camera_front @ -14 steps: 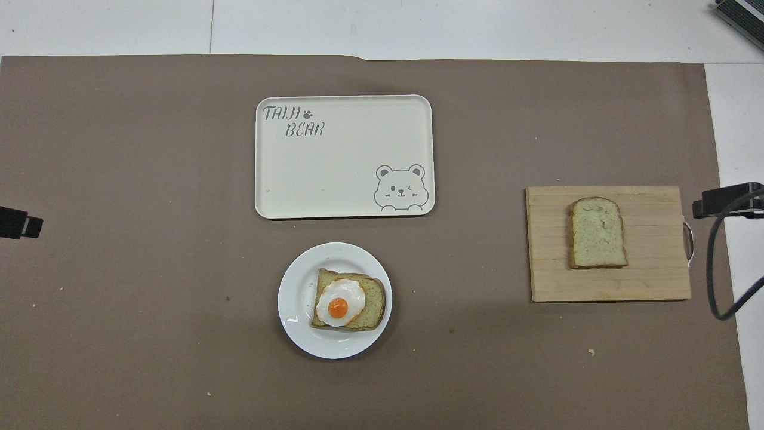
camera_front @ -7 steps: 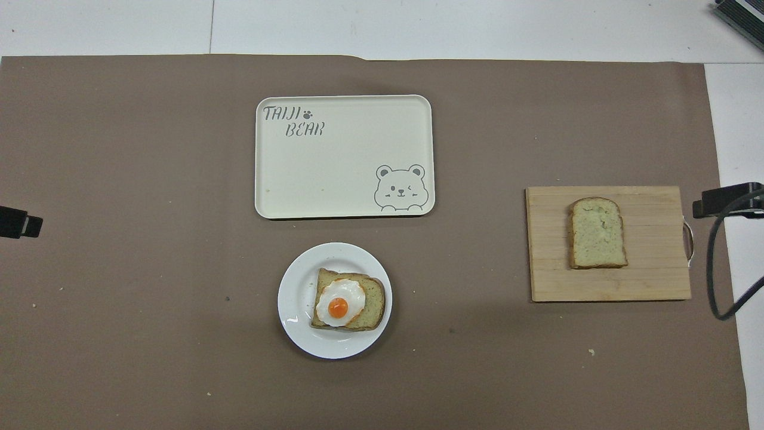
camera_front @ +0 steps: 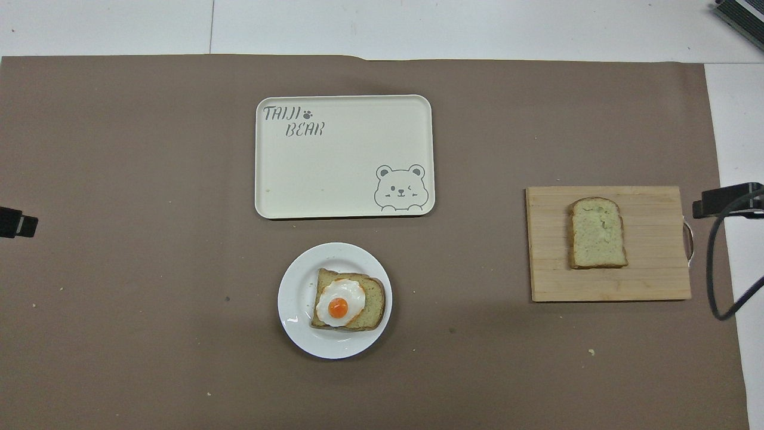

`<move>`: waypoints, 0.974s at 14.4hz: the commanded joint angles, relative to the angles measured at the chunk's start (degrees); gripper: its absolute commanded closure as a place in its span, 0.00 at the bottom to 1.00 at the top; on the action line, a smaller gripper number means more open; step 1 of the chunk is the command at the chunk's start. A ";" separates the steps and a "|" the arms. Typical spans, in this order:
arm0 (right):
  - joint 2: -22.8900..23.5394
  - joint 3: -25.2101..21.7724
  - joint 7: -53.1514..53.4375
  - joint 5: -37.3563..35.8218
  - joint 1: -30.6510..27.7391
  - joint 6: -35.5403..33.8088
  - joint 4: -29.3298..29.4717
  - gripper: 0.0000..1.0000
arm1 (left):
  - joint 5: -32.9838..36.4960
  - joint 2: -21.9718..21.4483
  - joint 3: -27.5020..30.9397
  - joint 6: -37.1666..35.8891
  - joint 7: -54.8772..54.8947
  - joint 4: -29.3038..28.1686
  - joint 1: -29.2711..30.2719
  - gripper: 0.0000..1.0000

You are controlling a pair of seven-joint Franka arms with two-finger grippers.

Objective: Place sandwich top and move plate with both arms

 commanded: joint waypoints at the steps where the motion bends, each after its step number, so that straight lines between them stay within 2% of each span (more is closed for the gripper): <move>1: -1.07 0.17 -1.02 0.59 -0.65 0.97 -1.79 0.00 | -0.34 -1.70 0.46 0.33 -0.48 -1.91 0.58 0.00; 11: -1.07 0.17 -0.94 0.86 -0.74 1.23 -2.58 0.00 | -0.34 -1.70 0.28 0.33 -0.48 -1.91 0.58 0.00; 14: -1.07 0.17 -1.02 1.21 -0.83 4.57 -3.81 0.00 | -0.34 -1.61 0.29 0.33 -0.48 -1.91 0.58 0.00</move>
